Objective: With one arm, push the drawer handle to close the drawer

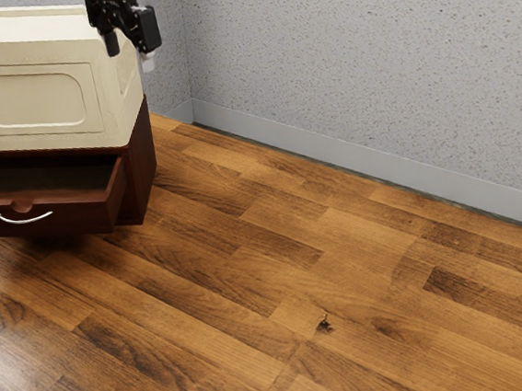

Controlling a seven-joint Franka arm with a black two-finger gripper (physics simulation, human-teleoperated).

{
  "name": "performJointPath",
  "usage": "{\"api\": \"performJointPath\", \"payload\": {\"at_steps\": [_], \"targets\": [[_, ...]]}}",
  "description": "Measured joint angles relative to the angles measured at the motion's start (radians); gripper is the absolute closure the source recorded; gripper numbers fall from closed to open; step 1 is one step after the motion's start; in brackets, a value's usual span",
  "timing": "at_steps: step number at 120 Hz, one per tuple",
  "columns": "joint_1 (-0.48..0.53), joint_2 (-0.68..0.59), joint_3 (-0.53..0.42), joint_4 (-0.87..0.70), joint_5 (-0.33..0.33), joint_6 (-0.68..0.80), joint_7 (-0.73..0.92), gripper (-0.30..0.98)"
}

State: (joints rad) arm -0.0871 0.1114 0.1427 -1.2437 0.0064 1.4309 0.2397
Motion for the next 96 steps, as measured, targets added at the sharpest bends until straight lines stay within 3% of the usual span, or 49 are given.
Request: {"api": "performJointPath", "payload": {"at_steps": [16, 39, 58, 81, 96], "targets": [[-0.002, -0.029, 0.002, -0.053, 0.000, 0.000, 0.004, 0.00], [0.005, -0.315, 0.003, -0.471, 0.005, 0.003, -0.033, 0.00], [0.105, -0.578, 0.001, -0.877, 0.009, 0.106, -0.119, 0.01], [0.213, -0.712, -0.026, -1.137, 0.035, 0.244, -0.252, 0.45], [0.277, -0.725, -0.032, -1.281, 0.067, 0.393, -0.332, 0.63]]}}
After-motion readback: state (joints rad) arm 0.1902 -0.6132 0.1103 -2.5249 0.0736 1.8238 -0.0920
